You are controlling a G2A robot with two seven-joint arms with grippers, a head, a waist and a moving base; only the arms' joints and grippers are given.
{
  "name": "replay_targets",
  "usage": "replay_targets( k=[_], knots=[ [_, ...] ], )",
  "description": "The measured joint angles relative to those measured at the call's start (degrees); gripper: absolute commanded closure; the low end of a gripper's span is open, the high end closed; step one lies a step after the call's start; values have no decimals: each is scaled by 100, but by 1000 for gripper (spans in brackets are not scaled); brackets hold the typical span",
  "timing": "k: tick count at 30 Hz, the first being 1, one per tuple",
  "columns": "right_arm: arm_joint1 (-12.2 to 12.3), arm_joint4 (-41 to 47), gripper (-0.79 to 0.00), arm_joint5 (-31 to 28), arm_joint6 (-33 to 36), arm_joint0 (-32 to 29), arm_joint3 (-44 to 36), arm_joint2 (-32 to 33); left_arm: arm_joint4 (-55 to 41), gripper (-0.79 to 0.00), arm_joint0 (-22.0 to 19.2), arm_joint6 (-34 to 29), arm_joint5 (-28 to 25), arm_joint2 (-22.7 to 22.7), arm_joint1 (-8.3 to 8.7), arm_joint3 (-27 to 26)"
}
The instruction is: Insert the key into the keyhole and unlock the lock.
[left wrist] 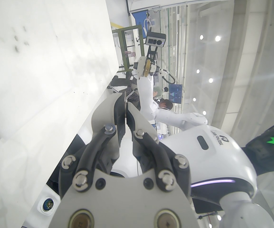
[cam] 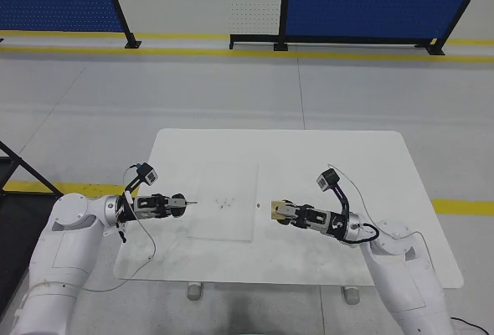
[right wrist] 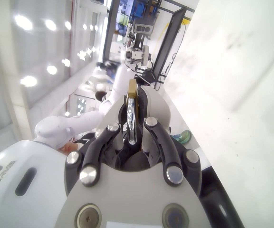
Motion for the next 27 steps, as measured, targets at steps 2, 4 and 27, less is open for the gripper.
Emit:
replay_targets(
  k=[2,4,27],
  knots=[
    [6,-39,0,-16,-76,-29,-67,-46,0,0,0,0,0,0,0,0],
    [12,-46,0,-16,-98,-37,-96,-74,0,0,0,0,0,0,0,0],
    [13,-41,0,-11,-95,-36,-97,-77,-115,0,-426,426,152,1539,-244,-551]
  ],
)
